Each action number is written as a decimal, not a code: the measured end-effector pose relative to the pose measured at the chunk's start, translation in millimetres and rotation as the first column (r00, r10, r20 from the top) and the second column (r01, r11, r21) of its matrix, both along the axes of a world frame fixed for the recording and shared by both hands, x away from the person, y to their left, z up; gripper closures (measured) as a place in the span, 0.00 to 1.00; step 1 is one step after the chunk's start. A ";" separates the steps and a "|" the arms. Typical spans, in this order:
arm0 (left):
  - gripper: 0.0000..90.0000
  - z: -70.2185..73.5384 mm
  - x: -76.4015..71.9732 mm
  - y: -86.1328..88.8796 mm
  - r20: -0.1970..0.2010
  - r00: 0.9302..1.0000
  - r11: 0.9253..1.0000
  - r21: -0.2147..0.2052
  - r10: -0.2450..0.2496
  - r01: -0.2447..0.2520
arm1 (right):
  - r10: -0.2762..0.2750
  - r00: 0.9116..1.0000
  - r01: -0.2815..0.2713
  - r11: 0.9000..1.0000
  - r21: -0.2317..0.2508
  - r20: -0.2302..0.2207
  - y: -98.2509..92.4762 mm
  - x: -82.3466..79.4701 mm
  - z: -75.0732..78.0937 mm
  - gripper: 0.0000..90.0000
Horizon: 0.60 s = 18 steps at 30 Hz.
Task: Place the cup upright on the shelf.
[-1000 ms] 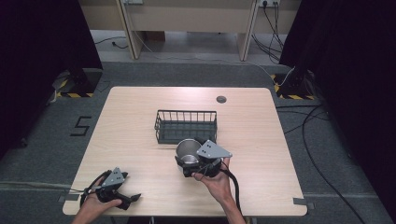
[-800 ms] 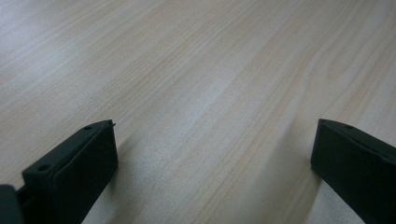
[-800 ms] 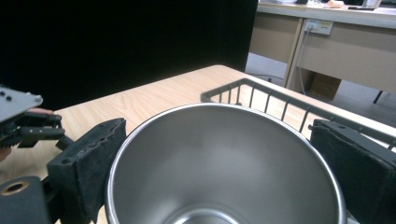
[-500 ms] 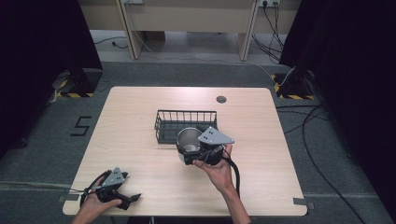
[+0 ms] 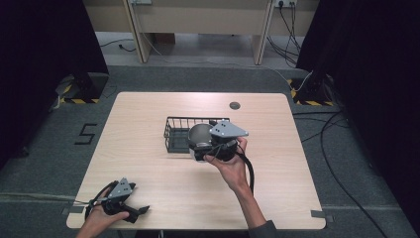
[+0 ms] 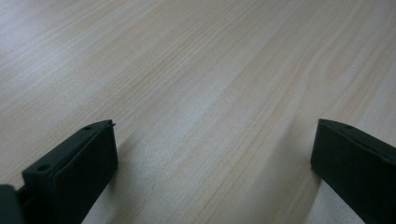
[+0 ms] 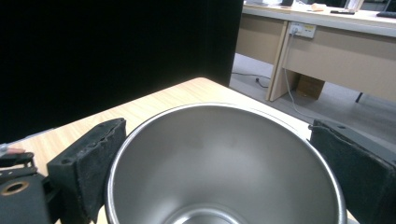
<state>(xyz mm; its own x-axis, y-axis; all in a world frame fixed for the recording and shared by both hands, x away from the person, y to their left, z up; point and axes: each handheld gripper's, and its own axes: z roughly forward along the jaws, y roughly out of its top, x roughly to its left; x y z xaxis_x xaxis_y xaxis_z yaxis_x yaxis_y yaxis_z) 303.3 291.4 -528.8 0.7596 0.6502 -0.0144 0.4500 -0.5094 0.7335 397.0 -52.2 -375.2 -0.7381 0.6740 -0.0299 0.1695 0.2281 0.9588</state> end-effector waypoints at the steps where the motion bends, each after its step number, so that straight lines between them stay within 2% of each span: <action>1: 0.00 0.0 0.0 0.0 0.000 1.000 1.000 0.000 0.000 0.000 | -0.003 1.000 0.003 1.000 -0.003 0.003 1.3 1.9 2.4 0.07; 9: 0.00 0.1 -0.1 0.0 -0.001 1.000 1.000 -0.001 -0.001 0.001 | -0.022 1.000 0.022 1.000 -0.012 0.006 12.0 15.7 14.4 0.07; 18: 0.00 0.2 -0.2 0.0 -0.002 1.000 1.000 0.000 -0.002 0.002 | -0.048 0.999 0.048 0.999 -0.011 0.002 17.8 30.9 17.3 0.07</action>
<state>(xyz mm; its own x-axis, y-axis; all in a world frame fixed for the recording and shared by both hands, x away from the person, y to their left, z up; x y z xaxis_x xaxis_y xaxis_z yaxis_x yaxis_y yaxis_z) 303.1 291.4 -528.6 0.7607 0.6488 -0.0161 0.4507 -0.5102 0.7325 427.8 -34.4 -357.8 -0.7047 0.7085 -0.0392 0.1785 0.2305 0.9565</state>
